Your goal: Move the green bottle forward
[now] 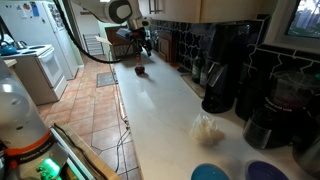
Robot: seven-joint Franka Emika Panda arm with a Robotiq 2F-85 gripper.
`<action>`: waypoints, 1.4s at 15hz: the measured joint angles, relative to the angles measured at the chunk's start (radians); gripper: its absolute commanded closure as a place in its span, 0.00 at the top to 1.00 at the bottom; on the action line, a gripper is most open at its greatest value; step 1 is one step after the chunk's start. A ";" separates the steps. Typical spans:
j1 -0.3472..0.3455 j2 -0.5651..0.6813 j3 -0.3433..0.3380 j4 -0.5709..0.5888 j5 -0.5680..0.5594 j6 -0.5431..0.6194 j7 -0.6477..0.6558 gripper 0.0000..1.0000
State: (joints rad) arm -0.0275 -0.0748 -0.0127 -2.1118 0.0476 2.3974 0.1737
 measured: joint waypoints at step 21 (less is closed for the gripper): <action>-0.011 0.201 -0.052 0.022 -0.402 0.389 0.431 1.00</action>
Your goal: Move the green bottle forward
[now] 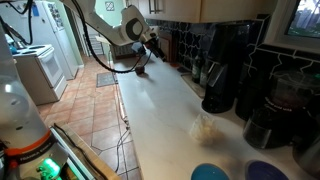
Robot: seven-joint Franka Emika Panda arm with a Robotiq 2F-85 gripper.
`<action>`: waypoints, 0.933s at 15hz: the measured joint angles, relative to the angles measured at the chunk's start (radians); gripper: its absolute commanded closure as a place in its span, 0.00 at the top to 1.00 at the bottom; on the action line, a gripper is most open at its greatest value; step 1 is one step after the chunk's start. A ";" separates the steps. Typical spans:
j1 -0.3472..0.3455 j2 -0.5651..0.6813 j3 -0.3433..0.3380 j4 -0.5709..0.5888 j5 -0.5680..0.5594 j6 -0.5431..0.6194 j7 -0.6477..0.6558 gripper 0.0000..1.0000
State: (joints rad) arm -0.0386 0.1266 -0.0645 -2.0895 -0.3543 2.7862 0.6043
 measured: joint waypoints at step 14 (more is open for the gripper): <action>0.050 0.349 -0.198 0.331 -0.134 0.258 0.088 1.00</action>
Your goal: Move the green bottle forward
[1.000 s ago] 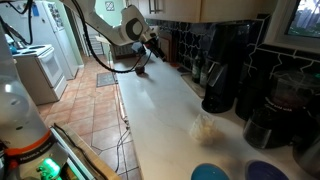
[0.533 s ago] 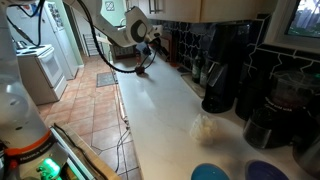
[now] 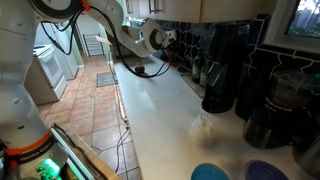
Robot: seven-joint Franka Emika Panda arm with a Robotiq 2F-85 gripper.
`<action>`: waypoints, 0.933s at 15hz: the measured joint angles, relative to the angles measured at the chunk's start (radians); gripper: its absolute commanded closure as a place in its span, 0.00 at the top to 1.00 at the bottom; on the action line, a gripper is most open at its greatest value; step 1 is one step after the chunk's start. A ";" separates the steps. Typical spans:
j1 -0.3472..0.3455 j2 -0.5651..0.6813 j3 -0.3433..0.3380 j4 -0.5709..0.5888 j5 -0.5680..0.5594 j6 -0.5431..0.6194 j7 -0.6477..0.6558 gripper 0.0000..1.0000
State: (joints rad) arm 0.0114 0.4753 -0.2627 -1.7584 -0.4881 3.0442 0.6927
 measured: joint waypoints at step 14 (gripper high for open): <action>0.239 0.355 -0.438 0.318 0.019 0.144 0.347 1.00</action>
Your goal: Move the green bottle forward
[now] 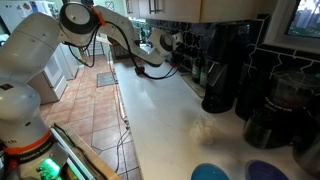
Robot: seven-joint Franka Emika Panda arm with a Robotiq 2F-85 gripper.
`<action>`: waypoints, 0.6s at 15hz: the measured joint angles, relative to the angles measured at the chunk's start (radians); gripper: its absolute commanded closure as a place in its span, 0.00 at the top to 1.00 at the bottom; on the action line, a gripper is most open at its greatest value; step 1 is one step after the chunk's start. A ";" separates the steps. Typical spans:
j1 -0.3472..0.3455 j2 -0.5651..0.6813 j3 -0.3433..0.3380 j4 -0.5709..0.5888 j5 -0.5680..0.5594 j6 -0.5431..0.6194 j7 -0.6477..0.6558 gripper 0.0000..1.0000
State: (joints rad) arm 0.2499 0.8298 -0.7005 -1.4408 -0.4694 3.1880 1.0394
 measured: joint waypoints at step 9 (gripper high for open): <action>0.001 0.013 -0.008 0.016 0.007 0.001 0.002 1.00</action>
State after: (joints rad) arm 0.2513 0.8431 -0.7089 -1.4250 -0.4627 3.1888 1.0412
